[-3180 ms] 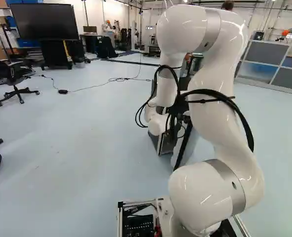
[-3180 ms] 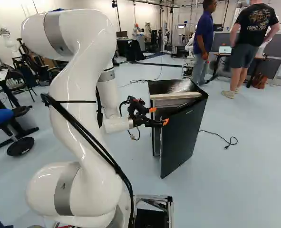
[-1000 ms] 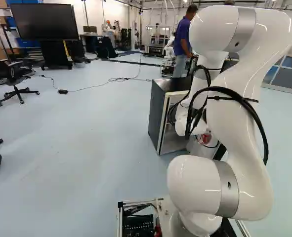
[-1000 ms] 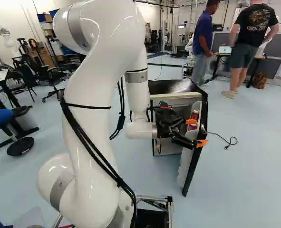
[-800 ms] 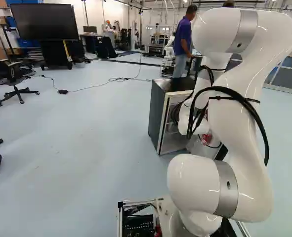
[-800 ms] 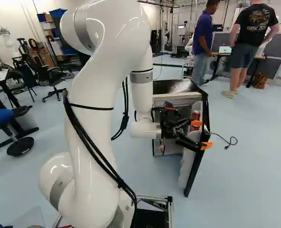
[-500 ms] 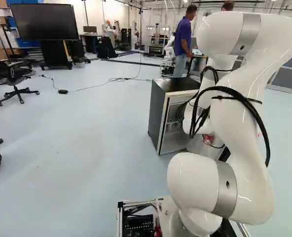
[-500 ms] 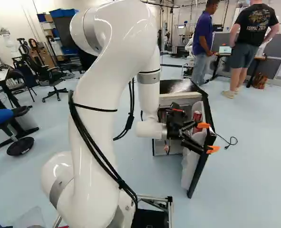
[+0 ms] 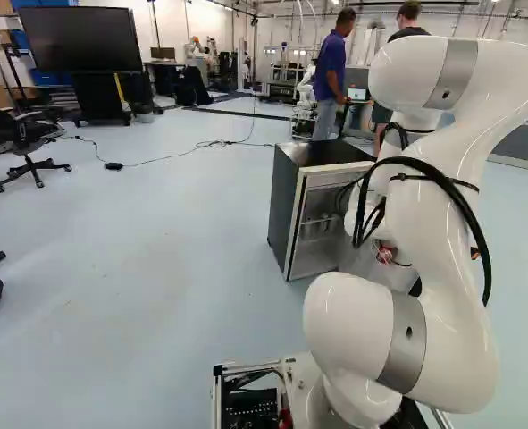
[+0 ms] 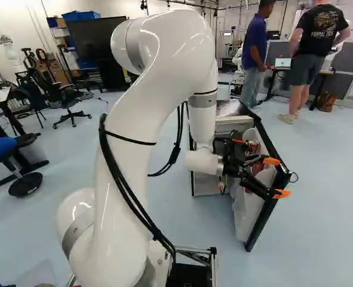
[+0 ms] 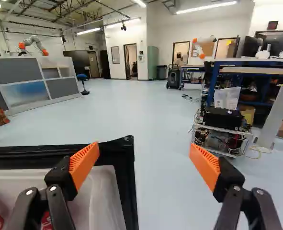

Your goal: Grab a drink from the fridge

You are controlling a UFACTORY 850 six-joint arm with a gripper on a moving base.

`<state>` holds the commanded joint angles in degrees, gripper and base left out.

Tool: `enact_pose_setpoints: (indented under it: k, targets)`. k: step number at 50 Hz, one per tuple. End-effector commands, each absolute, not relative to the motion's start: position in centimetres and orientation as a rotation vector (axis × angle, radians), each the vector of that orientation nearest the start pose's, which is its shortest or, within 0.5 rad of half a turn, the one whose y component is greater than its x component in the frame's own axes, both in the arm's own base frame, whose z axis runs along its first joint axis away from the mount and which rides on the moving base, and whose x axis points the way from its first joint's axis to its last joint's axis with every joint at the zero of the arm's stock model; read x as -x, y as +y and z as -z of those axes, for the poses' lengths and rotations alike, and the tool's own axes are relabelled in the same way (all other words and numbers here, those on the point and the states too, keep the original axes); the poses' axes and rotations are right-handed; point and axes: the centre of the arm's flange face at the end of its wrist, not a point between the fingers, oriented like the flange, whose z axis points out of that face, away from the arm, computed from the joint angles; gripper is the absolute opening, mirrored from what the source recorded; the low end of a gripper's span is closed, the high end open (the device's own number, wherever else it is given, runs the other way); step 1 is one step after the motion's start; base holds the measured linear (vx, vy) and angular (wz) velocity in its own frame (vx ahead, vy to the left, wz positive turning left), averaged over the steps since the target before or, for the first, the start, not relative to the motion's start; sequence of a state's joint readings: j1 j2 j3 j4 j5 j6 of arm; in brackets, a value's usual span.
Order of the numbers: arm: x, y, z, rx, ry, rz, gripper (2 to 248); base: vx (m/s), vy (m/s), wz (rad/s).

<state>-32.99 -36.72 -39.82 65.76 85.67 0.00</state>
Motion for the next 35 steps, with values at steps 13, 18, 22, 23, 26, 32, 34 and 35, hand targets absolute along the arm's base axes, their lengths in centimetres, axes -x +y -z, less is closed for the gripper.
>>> enact_pose_setpoints:
  k: [13,18,22,23,26,32,34,35]
  targets:
    - [-34.2,-33.8,-25.1,-1.051,-1.376,-1.121,247,0.000,0.000,0.000]
    - [-34.7,-34.9,-25.0,-1.030,-1.384,-1.125,247,0.000,0.000,0.000]
    - [-35.2,-35.8,-24.9,-1.013,-1.390,-1.130,247,0.000,0.000,0.000]
    - [-35.3,-36.0,-24.9,-1.009,-1.392,-1.131,247,0.000,0.000,0.000]
    - [-35.7,-36.7,-24.8,-0.996,-1.396,-1.134,247,0.000,0.000,0.000]
    - [-36.4,-38.0,-24.6,-0.971,-1.405,-1.142,247,0.000,0.000,0.000]
    - [-36.7,-38.5,-24.6,-0.963,-1.407,-1.145,247,0.000,0.000,0.000]
    - [-36.8,-38.7,-24.6,-0.959,-1.409,-1.147,247,0.000,0.000,0.000]
